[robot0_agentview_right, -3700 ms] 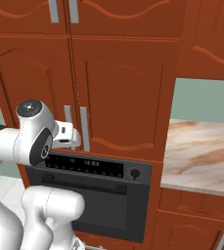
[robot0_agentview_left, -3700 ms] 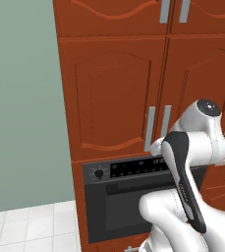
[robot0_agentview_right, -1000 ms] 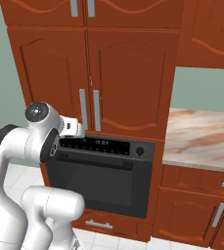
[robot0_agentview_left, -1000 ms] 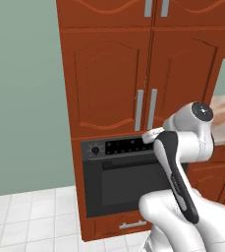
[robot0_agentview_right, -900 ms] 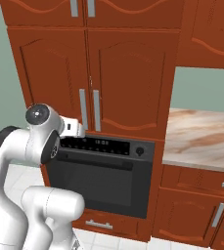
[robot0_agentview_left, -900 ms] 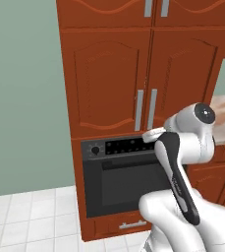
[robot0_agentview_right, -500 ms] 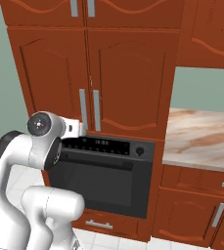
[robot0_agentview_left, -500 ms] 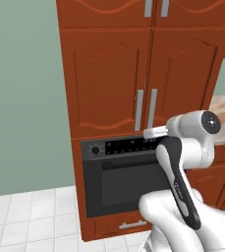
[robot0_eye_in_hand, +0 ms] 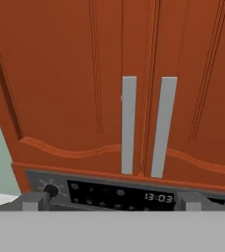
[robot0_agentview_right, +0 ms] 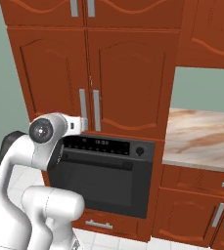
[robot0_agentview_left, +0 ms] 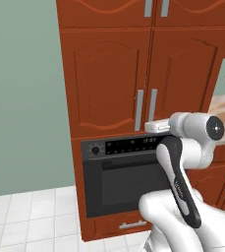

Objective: Move the bowls from the cabinet to the plates on the dining table.

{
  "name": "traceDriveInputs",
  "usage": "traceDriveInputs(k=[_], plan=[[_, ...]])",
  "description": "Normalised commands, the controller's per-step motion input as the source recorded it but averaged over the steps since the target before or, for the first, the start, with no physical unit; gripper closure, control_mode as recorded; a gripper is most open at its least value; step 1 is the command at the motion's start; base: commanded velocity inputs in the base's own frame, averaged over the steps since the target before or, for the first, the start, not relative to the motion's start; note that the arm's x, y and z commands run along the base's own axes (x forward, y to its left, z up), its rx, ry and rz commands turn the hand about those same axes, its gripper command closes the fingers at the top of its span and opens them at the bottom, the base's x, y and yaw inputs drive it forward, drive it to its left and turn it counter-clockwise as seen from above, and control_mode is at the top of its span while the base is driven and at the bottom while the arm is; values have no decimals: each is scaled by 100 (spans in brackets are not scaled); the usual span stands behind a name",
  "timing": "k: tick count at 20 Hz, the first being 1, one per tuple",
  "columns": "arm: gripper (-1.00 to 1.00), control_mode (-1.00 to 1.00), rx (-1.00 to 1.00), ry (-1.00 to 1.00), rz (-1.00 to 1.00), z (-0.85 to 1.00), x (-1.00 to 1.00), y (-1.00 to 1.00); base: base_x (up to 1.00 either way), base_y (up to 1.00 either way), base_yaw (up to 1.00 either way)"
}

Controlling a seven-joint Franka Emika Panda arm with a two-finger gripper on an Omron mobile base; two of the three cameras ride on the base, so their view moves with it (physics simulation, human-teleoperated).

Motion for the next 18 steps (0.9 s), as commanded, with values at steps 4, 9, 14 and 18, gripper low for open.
traceDriveInputs(k=[4,9,14,18], plan=[[-100,-100,0,-24,-1,0,16,12,0,0,0],[-100,-100,0,-23,-1,0,27,17,0,0,0],[-100,-100,0,-19,-1,0,19,9,0,0,0],[-100,-100,0,-6,0,0,0,0,0,0,0]])
